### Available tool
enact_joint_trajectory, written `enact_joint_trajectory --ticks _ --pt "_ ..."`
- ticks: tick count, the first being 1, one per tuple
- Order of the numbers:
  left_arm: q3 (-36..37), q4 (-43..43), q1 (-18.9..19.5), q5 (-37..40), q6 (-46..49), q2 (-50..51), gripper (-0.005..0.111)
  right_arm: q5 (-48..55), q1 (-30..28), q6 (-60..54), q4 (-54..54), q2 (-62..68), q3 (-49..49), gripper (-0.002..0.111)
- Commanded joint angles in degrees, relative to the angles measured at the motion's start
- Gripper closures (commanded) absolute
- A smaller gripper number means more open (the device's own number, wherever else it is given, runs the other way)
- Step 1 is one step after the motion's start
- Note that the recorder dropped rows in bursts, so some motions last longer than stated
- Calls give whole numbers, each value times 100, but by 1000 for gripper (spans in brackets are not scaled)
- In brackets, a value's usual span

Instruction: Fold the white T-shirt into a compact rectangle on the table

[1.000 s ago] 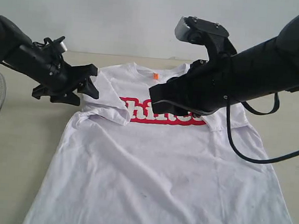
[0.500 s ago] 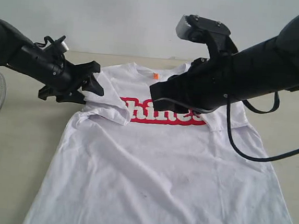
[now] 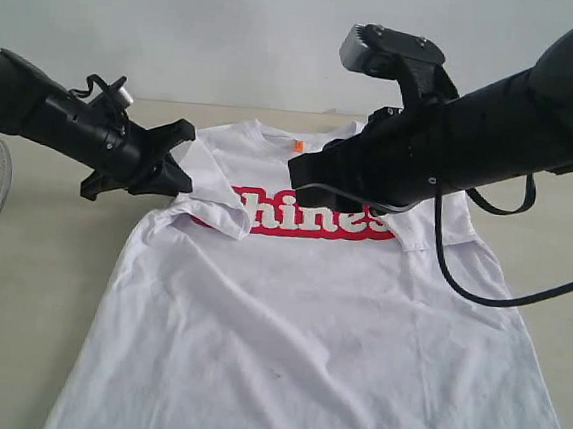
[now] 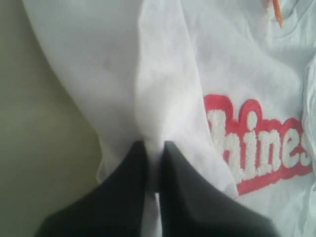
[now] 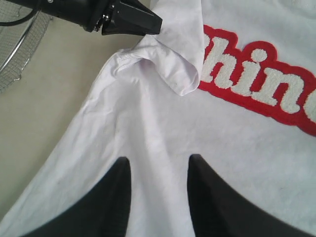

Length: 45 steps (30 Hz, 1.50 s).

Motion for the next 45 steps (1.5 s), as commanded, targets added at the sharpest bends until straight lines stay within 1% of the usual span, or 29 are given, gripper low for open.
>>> enact_joint_trajectory --ticks 1,13,14,16,18,21,22,24,25,29,31,33,38,39,41,45 --pt "-29 -242 -11 49 62 -2 102 -34 11 -13 -4 -20 -11 75" --pt "-29 -179 -11 175 195 -2 102 -34 11 -13 -4 -20 -11 75" --pt "-29 -161 -11 175 195 -2 101 -34 11 -13 -4 -20 -11 75" --pt "-29 -110 -11 133 195 -2 94 -34 11 -13 -4 -20 -11 75" --pt "-29 -23 -11 104 195 -2 83 -34 11 -13 -4 -20 -11 75" --pt "-29 -11 -11 41 195 -2 63 -34 11 -13 -4 -20 -11 75" --pt "-29 -11 -11 13 195 -2 59 -34 11 -13 -4 -20 -11 75" --pt "-29 -11 -11 -72 195 -2 52 -34 11 -13 -4 -20 -11 75" --pt "-29 -11 -11 -126 195 -2 52 -34 11 -13 -4 -20 -11 75" --pt "-29 -23 -11 -239 195 -2 53 -34 11 -13 -4 -20 -11 75" --pt "-29 -33 -11 -255 195 -2 55 -34 11 -13 -4 -20 -11 75" --pt "-29 -33 -11 -267 195 -2 61 -34 11 -13 -4 -20 -11 75" --pt "-29 -33 -11 -302 195 -2 90 -34 11 -13 -4 -20 -11 75" --pt "-29 -33 -11 -327 195 -2 93 -34 11 -13 -4 -20 -11 75" --pt "-29 -33 -11 -341 80 -2 98 -34 11 -13 -4 -20 -11 75" --pt "-29 -33 -11 -410 14 -2 98 -34 11 -13 -4 -20 -11 75"
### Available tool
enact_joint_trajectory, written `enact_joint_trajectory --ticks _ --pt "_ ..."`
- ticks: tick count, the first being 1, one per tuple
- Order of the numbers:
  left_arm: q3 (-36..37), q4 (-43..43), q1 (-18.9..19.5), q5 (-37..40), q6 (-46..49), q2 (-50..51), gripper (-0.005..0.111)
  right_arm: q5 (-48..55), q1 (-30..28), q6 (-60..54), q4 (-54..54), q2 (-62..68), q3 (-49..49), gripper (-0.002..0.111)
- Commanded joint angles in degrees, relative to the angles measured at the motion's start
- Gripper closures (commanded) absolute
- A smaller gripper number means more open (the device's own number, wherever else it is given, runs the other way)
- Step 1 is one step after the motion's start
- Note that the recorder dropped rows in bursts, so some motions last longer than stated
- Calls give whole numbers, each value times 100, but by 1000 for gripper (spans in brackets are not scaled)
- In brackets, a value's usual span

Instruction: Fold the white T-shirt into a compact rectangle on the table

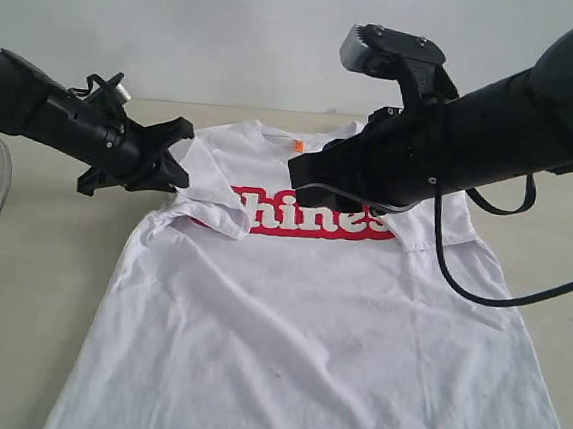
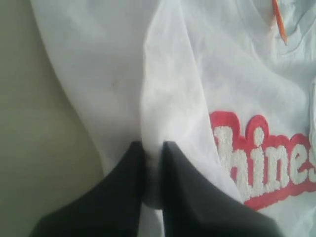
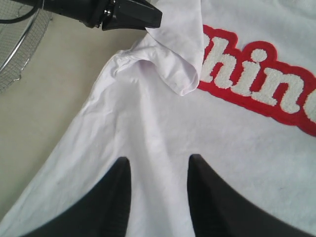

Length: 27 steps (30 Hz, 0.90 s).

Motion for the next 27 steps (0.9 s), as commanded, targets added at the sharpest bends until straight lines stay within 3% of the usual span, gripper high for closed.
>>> enact_joint_trajectory --ticks 1,13,16,22,27 --pt "-29 16 -11 -81 -77 -2 98 -34 11 -13 -4 -20 -11 75" --pt "-29 57 -11 0 -23 -2 98 -34 11 -13 -4 -20 -11 75" --pt "-29 57 -11 0 84 -2 89 -34 11 -13 -4 -20 -11 75" --pt "-29 57 -11 -13 144 -2 57 -34 11 -13 -4 -20 -11 75" --pt "-29 57 -11 -98 144 -2 63 -11 11 -13 -4 -20 -11 75"
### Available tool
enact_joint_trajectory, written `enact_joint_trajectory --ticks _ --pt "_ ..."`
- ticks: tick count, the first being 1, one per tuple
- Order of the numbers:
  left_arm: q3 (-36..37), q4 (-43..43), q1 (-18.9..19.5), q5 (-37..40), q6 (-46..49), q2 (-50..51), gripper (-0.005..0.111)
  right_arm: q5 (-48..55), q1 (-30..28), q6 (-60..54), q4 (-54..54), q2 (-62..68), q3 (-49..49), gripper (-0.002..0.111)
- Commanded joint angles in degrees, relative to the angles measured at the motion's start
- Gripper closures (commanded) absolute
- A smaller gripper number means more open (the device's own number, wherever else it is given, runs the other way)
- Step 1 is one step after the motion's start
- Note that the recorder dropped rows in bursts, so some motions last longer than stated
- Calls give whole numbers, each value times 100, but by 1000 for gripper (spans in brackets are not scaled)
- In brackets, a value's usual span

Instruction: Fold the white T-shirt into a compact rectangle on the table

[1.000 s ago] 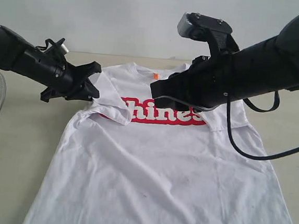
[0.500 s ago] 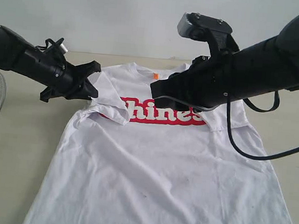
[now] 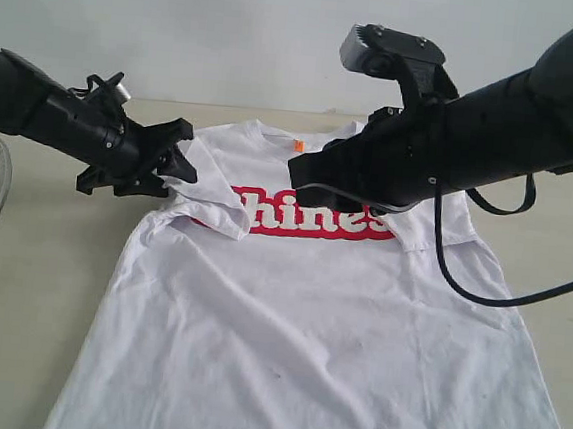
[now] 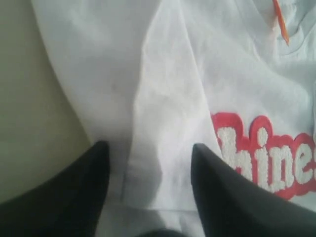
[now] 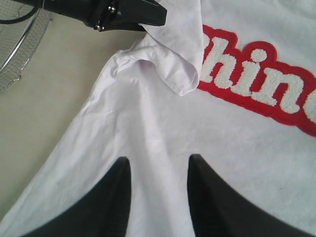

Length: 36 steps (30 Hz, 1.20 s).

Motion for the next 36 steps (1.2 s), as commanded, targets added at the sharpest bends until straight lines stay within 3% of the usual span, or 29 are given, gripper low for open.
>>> enact_joint_trajectory --ticks 1,5,8,20,26,36 --pt "-29 24 -11 -86 42 -2 66 11 11 -13 -4 -20 -11 75" --pt "-29 -9 -11 -212 42 -2 82 -6 11 -13 -4 -20 -11 75" --pt "-29 -9 -11 -225 42 -2 87 -6 11 -13 -4 -20 -11 75" --pt "-190 33 -11 -127 42 -28 87 -6 11 -13 -4 -20 -11 75" --pt "-620 33 -11 361 42 -35 102 -6 11 -13 -4 -20 -11 75" --pt "-915 -119 -159 365 32 85 102 -12 11 -13 -4 -20 -11 75"
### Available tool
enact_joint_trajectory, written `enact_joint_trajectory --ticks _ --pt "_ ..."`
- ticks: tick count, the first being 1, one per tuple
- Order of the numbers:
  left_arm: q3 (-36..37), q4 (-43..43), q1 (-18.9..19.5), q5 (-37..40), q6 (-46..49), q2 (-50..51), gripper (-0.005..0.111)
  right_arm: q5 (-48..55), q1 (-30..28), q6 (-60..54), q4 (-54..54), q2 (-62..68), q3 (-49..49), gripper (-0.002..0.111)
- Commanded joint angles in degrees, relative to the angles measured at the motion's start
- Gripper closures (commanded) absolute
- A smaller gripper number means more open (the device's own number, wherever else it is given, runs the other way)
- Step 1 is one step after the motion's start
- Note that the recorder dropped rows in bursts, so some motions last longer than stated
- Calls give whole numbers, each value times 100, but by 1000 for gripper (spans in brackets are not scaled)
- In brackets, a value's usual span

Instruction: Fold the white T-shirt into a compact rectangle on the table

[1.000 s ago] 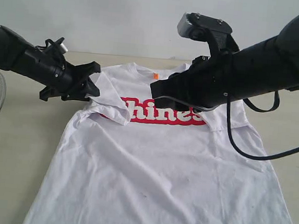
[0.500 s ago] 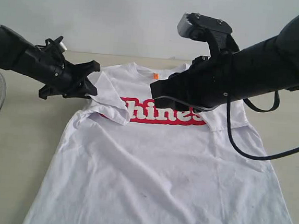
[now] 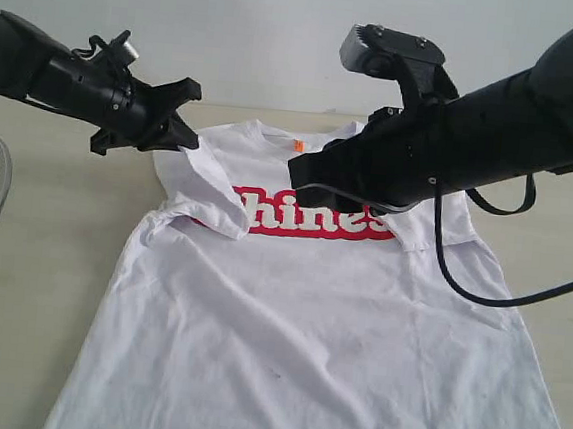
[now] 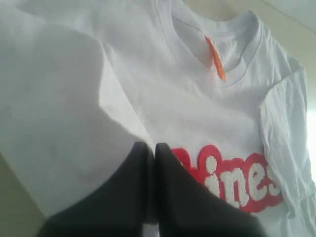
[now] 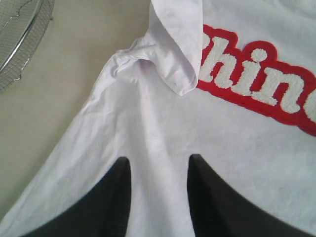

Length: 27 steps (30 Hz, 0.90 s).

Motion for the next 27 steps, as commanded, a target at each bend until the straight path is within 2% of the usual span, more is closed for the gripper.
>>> enact_joint_trajectory --ticks 1,12,13,15,20,22,24,25,27 --pt "-187 -184 -190 41 32 123 102 -12 11 -13 -4 -20 -11 75" --pt "-967 -884 -636 14 110 670 102 -12 11 -13 -4 -20 -11 75" --pt "-1023 -909 -658 27 110 709 99 -12 11 -13 -4 -20 -11 75" --pt "-1023 -909 -658 27 148 709 90 -12 11 -13 -4 -20 -11 75" --pt "-1023 -889 -597 210 148 699 45 -12 11 -13 -4 -20 -11 75" --pt "-1023 -889 -571 407 132 699 35 -12 11 -13 -4 -20 -11 75" --pt "-1023 -827 -502 878 120 683 38 -12 11 -13 -4 -20 -11 75" --pt "-1023 -673 -430 1139 120 650 43 -12 11 -13 -4 -20 -11 75" --pt "-1023 159 -271 1773 -187 481 60 -12 11 -13 -4 -20 -11 75"
